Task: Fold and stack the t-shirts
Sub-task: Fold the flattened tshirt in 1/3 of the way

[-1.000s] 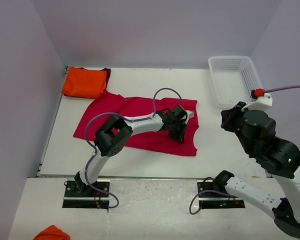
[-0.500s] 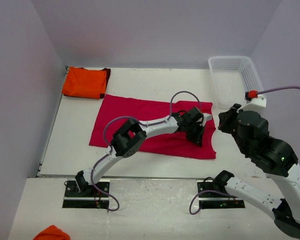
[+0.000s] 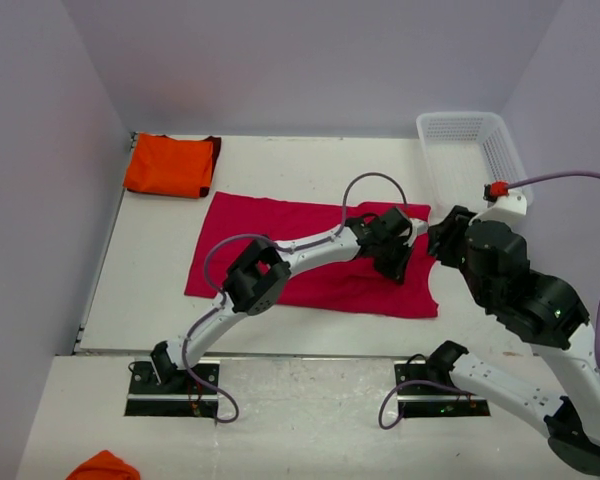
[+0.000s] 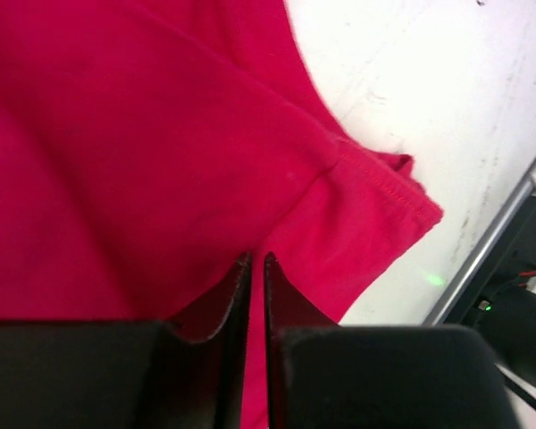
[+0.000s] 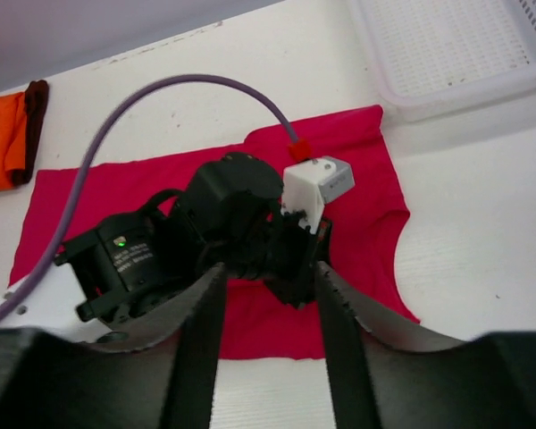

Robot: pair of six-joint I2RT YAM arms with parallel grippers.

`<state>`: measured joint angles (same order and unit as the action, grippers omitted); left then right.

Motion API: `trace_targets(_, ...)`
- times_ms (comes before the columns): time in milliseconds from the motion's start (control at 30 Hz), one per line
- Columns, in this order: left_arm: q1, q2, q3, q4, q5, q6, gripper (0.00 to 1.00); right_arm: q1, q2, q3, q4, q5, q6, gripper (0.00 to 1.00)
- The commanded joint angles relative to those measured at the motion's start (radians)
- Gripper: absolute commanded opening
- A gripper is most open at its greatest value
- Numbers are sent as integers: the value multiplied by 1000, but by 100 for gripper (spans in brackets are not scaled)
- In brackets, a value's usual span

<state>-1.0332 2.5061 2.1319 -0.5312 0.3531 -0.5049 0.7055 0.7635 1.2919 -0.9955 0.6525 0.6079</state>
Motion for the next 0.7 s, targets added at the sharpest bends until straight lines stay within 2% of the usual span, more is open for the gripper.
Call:
trace_targets(0, 59, -186, 22, -85, -126, 78, 14, -1, 5, -2, -43, 50, 10, 50)
trace_targets(33, 80, -214, 4, -92, -144, 83, 20, -3, 8, -2, -49, 49, 16, 53)
trace_targets(67, 91, -264, -9, -95, -149, 86, 23, -3, 8, -3, -64, 50, 38, 56)
trace_targets(100, 111, -288, -19, -95, -149, 92, 29, -3, 8, -8, -69, 49, 42, 70)
trace_targets(167, 125, -337, -41, -92, -128, 98, 35, -4, 5, -22, -69, 42, 53, 87)
trace_targets(233, 125, -355, -41, -98, -73, 108, 37, -4, 13, -26, -74, 44, 62, 93)
trace_targets(300, 136, -395, -53, -116, -84, 98, 38, -9, 22, -39, -84, 41, 96, 99)
trace_targets(367, 160, -466, -117, -159, -199, 59, 35, -21, 40, -109, -80, 12, 140, 96)
trace_targets(400, 212, -495, -151, -168, -266, 37, 29, -30, 49, -152, -59, -35, 148, 86)
trace_targets(467, 281, -610, -313, -161, -313, -26, 21, -72, 101, -281, 58, -146, 161, 67)
trace_targets(500, 356, -648, -373, -138, -304, -33, 19, -86, 126, -325, 107, -265, 161, 65)
trace_targets(533, 390, -718, -483, -100, -293, -40, 19, -101, 155, -392, 203, -301, 176, 64)
trace_targets(567, 454, -746, -525, -93, -280, -38, 19, -109, 213, -420, 256, -319, 178, 64)
trace_targets(667, 533, -845, -619, -105, -260, -9, 19, -184, 324, -499, 430, -462, 168, 57)
